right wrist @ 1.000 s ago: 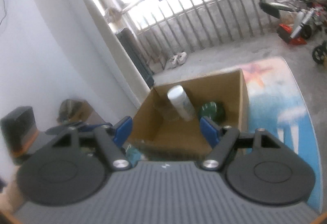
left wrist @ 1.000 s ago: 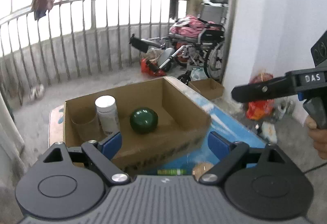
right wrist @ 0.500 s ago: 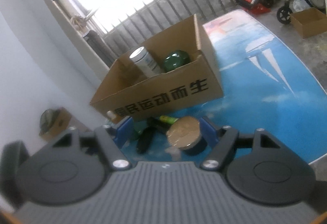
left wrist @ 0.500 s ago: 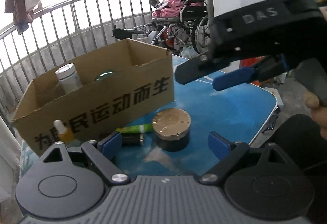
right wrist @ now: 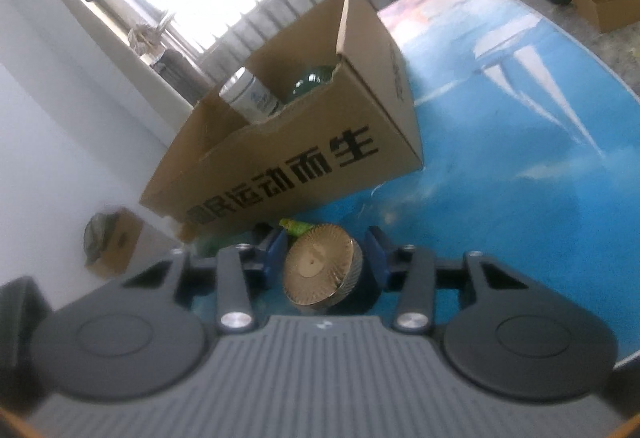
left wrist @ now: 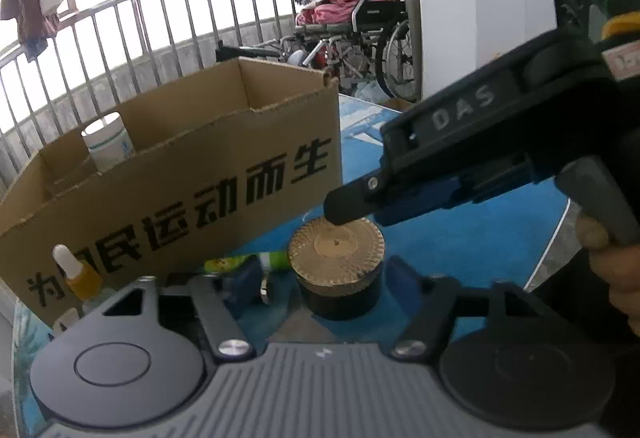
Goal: Organize rigid objects
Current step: 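Withdraw the right tool and move it to the gold-lidded black jar, then close the right tool on the gold ridged lid of the jar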
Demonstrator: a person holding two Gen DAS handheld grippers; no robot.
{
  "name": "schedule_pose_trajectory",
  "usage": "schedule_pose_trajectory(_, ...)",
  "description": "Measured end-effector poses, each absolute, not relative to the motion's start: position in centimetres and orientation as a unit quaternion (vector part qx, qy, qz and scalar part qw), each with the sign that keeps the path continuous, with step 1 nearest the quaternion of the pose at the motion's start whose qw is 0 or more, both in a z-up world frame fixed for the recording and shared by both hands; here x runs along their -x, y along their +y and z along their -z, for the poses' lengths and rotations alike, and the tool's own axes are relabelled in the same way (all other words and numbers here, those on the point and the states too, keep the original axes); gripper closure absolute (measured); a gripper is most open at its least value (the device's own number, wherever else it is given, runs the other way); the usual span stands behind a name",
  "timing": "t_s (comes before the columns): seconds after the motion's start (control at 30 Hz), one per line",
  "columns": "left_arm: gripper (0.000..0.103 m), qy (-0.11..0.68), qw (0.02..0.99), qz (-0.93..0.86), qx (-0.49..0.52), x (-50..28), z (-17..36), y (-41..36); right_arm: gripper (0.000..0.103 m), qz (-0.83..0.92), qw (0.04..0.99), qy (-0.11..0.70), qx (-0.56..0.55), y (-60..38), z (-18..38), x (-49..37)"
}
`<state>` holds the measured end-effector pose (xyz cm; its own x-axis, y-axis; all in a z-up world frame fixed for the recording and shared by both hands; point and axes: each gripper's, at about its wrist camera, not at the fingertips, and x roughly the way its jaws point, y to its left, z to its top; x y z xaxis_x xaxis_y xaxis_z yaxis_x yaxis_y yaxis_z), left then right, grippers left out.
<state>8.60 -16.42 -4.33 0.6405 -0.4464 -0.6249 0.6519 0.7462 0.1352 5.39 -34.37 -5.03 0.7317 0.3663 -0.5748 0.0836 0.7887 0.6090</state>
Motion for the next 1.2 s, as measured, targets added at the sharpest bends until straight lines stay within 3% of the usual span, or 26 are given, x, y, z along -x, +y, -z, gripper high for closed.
schedule_pose_trajectory(0.13, 0.049, 0.301, 0.883, 0.314, -0.178, -8.7, 4.8, -16.8, 0.078, -0.082, 0.869, 0.371, -0.317, -34.3, 6.0, -6.1)
schedule_pose_trajectory(0.23, 0.050, 0.304, 0.882, 0.311, -0.179, -8.9, 5.0, -16.9, 0.081, -0.083, 0.867, 0.374, -0.318, -34.4, 6.3, -6.3)
schedule_pose_trajectory(1.07, 0.052, 0.337, 0.890, 0.274, -0.141, -4.4, 4.1, -9.8, 0.080, -0.141, 0.846, 0.420, -0.298, -27.8, 5.7, -4.0)
schedule_pose_trajectory(1.2, 0.043, 0.336, 0.889, 0.276, -0.145, -4.4, 4.3, -9.5, 0.079, -0.143, 0.846, 0.422, -0.294, -27.3, 5.6, -3.9)
